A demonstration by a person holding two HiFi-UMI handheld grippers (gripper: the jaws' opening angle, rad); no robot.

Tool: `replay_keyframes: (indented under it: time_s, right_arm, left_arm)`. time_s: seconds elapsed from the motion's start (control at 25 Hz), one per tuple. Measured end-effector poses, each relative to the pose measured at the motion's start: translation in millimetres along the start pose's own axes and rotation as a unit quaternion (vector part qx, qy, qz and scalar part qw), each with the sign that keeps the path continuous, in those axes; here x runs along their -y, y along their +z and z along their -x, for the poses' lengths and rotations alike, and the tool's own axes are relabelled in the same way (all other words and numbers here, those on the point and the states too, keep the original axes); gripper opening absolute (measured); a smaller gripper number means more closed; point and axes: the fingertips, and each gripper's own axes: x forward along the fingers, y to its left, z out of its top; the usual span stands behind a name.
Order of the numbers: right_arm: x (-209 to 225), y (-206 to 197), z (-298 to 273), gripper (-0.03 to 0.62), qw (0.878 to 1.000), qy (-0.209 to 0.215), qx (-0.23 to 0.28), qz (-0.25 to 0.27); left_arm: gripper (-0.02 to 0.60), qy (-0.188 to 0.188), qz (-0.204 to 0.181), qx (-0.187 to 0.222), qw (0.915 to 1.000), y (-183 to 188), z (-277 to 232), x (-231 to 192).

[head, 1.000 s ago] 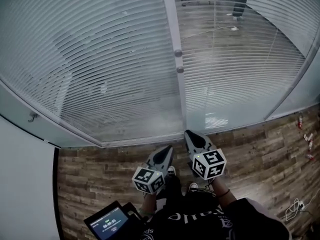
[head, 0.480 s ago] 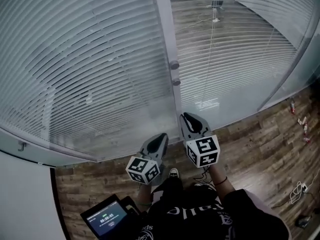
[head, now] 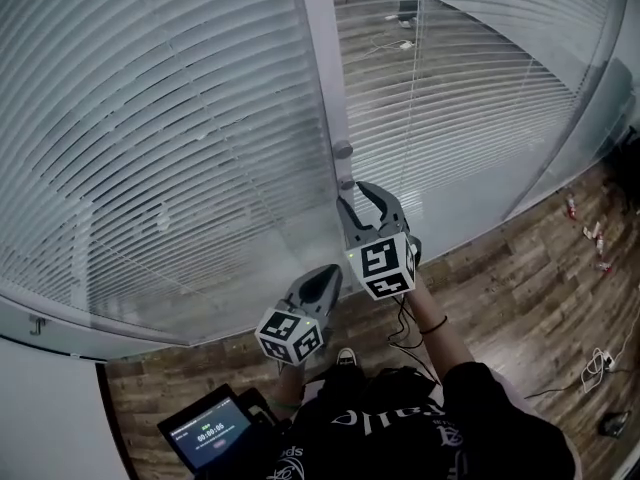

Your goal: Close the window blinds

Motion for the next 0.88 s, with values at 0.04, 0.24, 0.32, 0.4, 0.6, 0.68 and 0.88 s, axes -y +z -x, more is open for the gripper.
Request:
replay_keyframes:
  time_s: [0.04,0.24,0.32,0.4,0.6,0.68,0.88]
  right_arm:
    - [-0.1,-0.6,-5.8,0.143,0.999,-0.004,-0.005,0.041]
    - [-1.8,-9.5,-27.9,0.142,0.991,-0.013,-0.026,0.134]
    - [1.0,-10.7,-33.9,0.141,0.988,-0.025,-0.028,0.152]
    - [2.6,-11.9,-37.9,0.141,0.985,-0.035,-0.031,0.167]
    - [8.5,-12.2,-37.5,0.138,0.997,-0.044,-0.039,0.059]
    - [12.6,-12.2,-39.2,0.137,0.997,-0.040,-0.031,-0.052]
    - [27.2,-24.7,-41.2,0.135,0.901,-0.002,0.004,-0.435]
  left_arm:
    - [0.005,-0.002,0.000,0.000,1.0000,0.3,-1.6,-1.1]
    - [0.005,-0.003,0.002,-0.004,1.0000,0.6,-0.1,-11.5]
    - [0.005,-0.002,0.002,-0.006,1.0000,0.3,1.9,-15.9]
    - [0.005,-0.001,0.005,-0.006,1.0000,0.4,2.0,-20.0]
    - [0.005,-0.001,0.006,-0.008,0.9999,-0.9,-0.3,-23.3]
    - [0.005,-0.003,0.006,-0.009,0.9999,-0.7,-0.7,-25.1]
    - [0.005,-0.003,0.006,-0.010,0.9999,-1.4,-2.5,-28.4]
